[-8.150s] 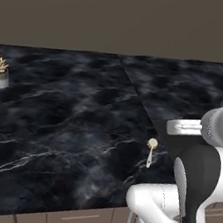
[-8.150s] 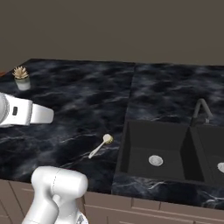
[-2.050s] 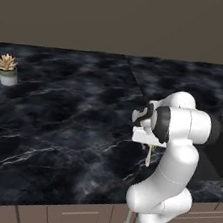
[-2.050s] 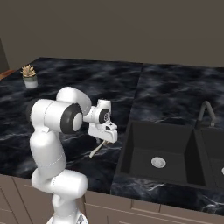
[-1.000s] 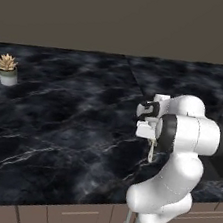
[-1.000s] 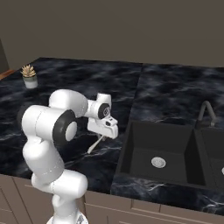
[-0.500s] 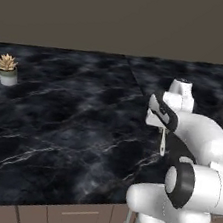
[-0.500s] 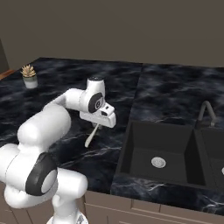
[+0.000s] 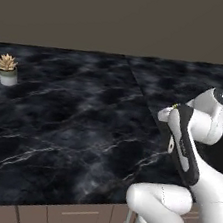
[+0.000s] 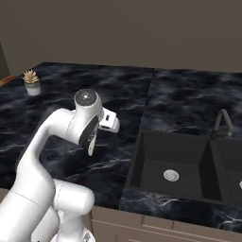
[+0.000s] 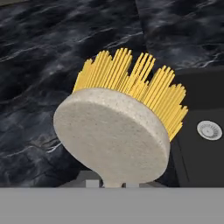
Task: Grab the spray bottle from the cabinet, then place it next to the cutting board for sanitizing. Then grab the dish brush from the countertop next to the sink and place it next to the cutting board.
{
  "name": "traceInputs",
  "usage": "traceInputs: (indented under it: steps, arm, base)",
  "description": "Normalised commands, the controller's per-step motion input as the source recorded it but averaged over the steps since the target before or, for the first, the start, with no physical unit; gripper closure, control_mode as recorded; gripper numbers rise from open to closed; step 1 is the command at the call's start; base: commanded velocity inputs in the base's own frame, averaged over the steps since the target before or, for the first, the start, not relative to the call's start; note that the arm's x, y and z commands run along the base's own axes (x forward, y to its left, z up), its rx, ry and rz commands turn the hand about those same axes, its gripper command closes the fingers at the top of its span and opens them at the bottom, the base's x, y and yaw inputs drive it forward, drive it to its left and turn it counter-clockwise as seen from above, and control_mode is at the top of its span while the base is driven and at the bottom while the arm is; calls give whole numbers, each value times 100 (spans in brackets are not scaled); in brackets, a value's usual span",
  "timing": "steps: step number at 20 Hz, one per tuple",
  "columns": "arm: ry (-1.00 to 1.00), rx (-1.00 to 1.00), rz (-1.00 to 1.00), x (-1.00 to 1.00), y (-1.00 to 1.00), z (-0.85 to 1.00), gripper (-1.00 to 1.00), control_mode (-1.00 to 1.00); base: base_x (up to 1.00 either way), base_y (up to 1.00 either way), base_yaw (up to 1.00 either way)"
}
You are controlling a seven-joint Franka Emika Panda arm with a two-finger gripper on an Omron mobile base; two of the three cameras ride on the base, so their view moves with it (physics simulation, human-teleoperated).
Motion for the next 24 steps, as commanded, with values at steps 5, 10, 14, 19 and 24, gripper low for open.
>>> traceInputs:
  steps: [5,10,14,19,24]
  arm:
    - [-58,1,2,-21,30,55,100,-100]
    - [-42,3,1,-16,10,47,100,-100]
    - [-22,0,4,-39,0,51,100,-100]
    - [-10,0,0,-48,1,52,100,-100]
    - [-6,0,0,-53,1,51,100,-100]
  base:
    - [0,0,0]
    - [0,0,0]
    - [0,0,0]
    - [0,0,0]
    - [0,0,0]
